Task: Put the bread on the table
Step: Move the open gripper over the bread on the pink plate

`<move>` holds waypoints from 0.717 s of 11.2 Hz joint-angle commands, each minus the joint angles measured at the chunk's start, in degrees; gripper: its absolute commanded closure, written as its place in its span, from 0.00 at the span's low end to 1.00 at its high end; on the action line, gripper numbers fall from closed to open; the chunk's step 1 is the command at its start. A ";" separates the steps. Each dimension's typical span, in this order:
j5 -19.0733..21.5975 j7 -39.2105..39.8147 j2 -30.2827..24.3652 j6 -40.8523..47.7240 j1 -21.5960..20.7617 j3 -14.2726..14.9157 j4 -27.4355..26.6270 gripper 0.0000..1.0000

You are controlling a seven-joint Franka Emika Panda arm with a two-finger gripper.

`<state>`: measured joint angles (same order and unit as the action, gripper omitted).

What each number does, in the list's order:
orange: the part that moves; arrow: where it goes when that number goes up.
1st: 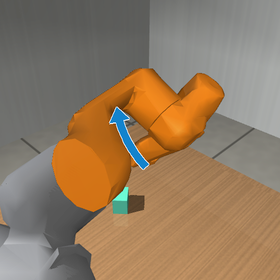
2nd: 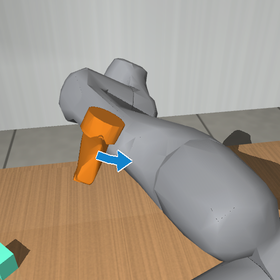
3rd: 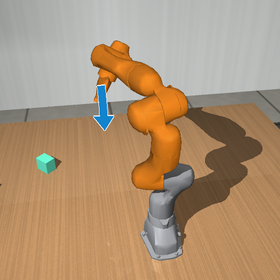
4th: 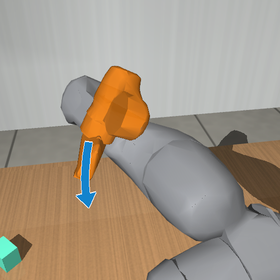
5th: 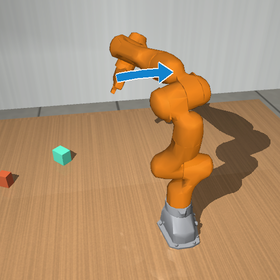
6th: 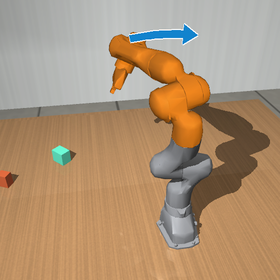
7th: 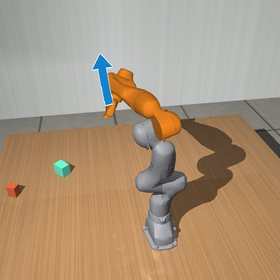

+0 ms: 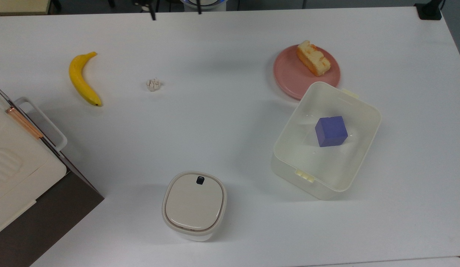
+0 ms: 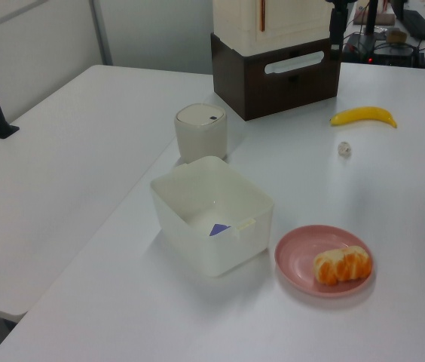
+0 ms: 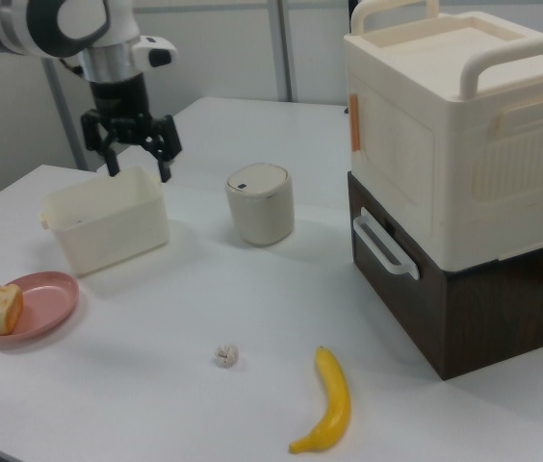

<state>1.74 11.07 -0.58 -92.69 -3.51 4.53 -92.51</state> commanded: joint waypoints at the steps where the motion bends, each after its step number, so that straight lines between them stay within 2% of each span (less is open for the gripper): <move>1: 1.24 -0.16 0.58 1.73 -7.19 0.48 0.31 0.00; 3: 1.33 -1.83 0.85 1.73 -12.11 -0.13 0.31 0.00; 6: 1.33 -3.94 2.08 1.38 -15.29 -3.82 0.22 0.00; 8: 1.33 -4.21 1.90 0.85 -17.75 -4.01 -0.30 0.00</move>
<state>1.89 7.70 1.62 -92.69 -18.99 0.39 -92.55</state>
